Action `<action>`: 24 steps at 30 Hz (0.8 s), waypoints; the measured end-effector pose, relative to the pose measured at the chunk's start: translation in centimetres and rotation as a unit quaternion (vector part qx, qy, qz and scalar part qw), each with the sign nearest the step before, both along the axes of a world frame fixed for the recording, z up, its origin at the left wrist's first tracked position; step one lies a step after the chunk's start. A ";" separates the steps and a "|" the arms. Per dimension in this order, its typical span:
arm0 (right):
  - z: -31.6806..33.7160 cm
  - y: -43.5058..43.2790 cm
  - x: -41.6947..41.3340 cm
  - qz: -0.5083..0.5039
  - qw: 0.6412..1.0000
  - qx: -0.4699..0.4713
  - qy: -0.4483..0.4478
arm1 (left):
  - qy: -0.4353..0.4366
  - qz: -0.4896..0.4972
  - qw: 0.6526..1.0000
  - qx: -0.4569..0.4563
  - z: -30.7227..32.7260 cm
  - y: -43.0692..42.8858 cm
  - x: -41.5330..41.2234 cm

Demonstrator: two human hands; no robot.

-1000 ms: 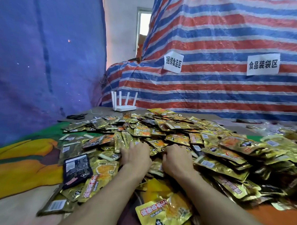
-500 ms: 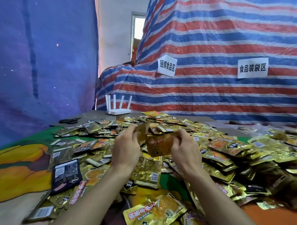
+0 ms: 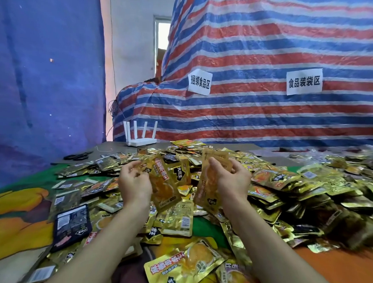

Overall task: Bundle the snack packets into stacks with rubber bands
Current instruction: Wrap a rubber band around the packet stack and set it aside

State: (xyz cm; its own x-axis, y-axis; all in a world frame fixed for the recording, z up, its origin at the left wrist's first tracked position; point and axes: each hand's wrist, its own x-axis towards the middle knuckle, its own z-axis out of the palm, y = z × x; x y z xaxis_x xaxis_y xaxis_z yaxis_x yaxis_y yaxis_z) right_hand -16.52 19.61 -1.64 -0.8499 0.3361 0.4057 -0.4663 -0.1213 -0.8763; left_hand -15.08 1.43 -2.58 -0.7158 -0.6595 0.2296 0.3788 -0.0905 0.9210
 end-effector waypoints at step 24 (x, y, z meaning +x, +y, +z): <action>-0.6 -0.3 0.0 0.173 0.978 0.113 -0.039 | -0.035 -0.259 0.941 -0.214 -0.8 2.2 1.1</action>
